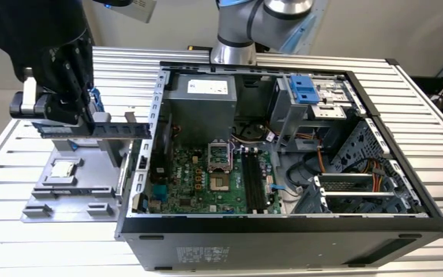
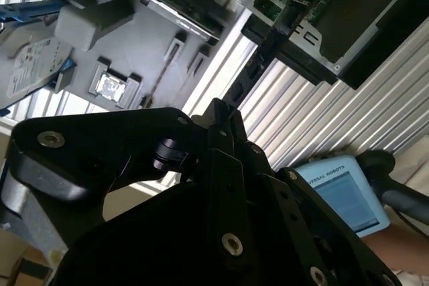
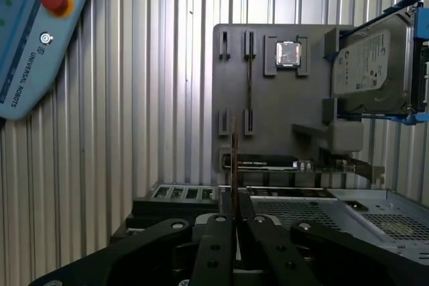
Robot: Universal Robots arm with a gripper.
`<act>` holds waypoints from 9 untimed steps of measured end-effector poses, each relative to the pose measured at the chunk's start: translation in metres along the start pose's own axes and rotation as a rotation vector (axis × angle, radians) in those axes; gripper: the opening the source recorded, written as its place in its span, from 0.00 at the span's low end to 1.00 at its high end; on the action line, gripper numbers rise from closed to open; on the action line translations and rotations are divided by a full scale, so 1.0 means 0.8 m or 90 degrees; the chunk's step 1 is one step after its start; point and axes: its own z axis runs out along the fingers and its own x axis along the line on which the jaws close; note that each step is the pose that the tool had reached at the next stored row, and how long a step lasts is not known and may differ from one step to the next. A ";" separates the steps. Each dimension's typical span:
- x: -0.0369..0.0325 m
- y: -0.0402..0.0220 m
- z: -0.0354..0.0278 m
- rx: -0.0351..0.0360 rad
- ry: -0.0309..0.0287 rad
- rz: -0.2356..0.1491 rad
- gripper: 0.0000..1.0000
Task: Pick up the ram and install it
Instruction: 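Pick up the ram and move it above insertion slot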
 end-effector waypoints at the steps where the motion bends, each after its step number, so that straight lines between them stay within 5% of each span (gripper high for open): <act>1: 0.0000 -0.0032 -0.0001 0.0000 0.0000 0.000 0.00; 9: -0.0018 -0.0302 -0.0010 0.0000 0.0000 0.000 0.00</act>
